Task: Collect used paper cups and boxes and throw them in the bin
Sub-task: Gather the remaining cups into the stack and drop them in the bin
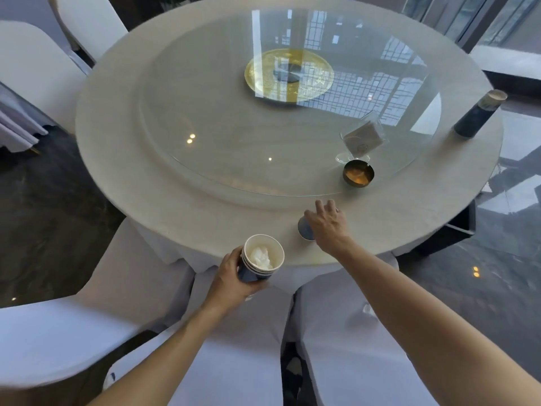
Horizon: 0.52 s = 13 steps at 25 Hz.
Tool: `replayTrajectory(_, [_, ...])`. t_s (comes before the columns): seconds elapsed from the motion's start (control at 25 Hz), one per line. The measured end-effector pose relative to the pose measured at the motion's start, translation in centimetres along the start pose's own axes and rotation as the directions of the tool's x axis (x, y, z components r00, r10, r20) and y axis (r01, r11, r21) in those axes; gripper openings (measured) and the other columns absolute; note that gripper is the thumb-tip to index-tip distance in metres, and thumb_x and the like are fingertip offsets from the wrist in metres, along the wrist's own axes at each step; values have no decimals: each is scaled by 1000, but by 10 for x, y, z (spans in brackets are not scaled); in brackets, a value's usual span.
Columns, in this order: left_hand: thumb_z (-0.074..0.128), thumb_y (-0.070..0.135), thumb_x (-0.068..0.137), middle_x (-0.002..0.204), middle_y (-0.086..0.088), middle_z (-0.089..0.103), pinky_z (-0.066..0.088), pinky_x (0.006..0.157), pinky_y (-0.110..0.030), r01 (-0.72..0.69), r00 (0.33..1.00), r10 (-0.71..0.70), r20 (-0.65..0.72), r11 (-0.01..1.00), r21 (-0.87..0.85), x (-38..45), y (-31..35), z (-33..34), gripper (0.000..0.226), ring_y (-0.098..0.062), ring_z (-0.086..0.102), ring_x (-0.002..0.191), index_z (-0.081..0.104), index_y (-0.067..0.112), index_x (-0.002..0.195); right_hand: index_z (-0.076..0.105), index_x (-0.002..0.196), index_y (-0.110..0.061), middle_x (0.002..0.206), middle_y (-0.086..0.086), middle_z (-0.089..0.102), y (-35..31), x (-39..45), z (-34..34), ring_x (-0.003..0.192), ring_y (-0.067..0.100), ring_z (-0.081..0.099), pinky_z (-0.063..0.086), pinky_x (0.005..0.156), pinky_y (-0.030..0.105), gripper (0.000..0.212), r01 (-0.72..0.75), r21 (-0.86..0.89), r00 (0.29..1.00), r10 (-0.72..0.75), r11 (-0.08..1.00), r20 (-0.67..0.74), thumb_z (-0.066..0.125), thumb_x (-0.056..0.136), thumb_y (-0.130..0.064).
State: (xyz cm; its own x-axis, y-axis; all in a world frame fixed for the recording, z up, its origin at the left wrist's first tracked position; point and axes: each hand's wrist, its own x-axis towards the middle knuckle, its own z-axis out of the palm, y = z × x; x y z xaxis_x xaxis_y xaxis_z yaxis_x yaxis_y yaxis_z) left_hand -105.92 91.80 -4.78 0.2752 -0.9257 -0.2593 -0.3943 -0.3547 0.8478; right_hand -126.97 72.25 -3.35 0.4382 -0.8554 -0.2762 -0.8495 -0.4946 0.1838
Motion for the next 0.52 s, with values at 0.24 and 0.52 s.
replayTrajectory(0.24, [99,39,58,121,4,69,56,86,-24,-8,999,7,-33,999,-40,-2,31,1,79,-13,67,112,60,30,126,41,141,-20,131,10,46,33,-48,30,112,32,48,51,72,36,64,-138,246,990,137,960,20,68,84,-8])
replayTrajectory(0.52, [99,32,63,115,7,71,58,82,-29,-86,995,71,-65,958,-273,19,91,2,76,-12,68,104,59,21,127,59,126,-20,116,4,58,26,-130,45,102,26,60,57,86,44,60,-343,848,911,365,404,195,77,71,-33])
